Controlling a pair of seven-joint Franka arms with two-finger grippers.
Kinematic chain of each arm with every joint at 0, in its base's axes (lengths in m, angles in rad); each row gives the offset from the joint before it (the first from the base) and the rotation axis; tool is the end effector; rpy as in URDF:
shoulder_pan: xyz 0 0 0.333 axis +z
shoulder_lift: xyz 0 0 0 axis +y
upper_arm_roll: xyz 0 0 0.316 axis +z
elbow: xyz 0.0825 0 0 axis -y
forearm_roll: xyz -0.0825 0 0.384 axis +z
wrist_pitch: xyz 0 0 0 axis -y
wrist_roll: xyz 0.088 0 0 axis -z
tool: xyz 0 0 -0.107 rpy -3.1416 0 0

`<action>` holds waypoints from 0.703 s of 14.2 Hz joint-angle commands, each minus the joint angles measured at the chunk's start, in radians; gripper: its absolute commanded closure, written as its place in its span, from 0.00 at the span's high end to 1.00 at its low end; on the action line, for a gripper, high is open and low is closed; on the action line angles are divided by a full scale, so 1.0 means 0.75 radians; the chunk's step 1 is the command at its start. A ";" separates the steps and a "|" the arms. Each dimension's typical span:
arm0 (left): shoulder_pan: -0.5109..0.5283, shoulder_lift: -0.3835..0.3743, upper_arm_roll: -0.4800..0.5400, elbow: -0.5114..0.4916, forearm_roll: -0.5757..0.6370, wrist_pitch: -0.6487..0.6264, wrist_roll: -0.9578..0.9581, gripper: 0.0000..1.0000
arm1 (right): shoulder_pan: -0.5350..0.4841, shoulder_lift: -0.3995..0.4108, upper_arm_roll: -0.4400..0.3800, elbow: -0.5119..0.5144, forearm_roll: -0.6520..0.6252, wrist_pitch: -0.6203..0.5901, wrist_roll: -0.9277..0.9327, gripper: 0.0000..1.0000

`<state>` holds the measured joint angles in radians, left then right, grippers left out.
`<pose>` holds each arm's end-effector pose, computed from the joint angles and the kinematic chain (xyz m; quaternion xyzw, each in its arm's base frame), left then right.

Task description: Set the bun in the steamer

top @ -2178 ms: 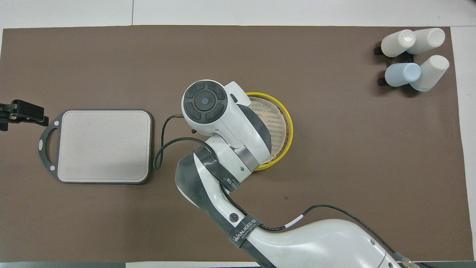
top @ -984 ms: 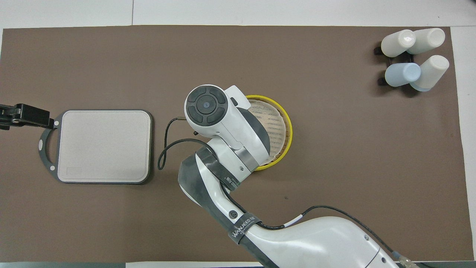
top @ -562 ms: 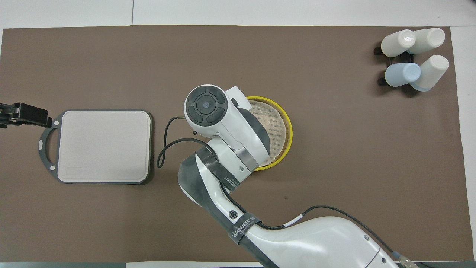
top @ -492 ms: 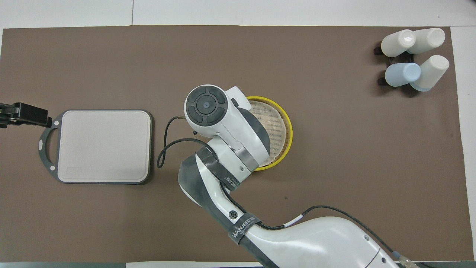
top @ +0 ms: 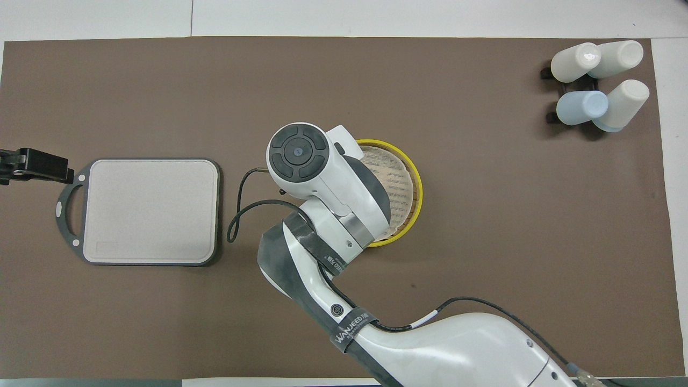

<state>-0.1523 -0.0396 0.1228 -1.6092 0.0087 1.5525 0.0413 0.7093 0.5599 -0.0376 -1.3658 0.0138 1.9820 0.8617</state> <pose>0.5399 -0.0136 0.6263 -0.9993 0.0354 0.0087 0.0019 0.5599 0.4532 0.3992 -0.9951 0.0942 -0.0228 0.0171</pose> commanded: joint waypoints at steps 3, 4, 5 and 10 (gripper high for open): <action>-0.008 -0.009 0.008 -0.012 0.025 0.024 0.012 1.00 | -0.186 -0.200 0.001 -0.028 -0.027 -0.126 -0.240 1.00; -0.008 -0.009 0.008 -0.012 0.025 0.024 0.012 1.00 | -0.272 -0.235 0.001 -0.028 -0.027 -0.177 -0.451 1.00; -0.008 -0.009 0.008 -0.012 0.025 0.024 0.014 1.00 | -0.346 -0.260 0.001 -0.028 -0.023 -0.214 -0.622 1.00; -0.008 -0.009 0.010 -0.012 0.025 0.026 0.014 1.00 | -0.698 -0.339 0.003 -0.032 -0.008 -0.315 -1.089 1.00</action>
<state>-0.1523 -0.0396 0.1231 -1.6092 0.0087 1.5557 0.0413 0.2523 0.3332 -0.0526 -1.3619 -0.0019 1.7675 0.1269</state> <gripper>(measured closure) 0.000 0.000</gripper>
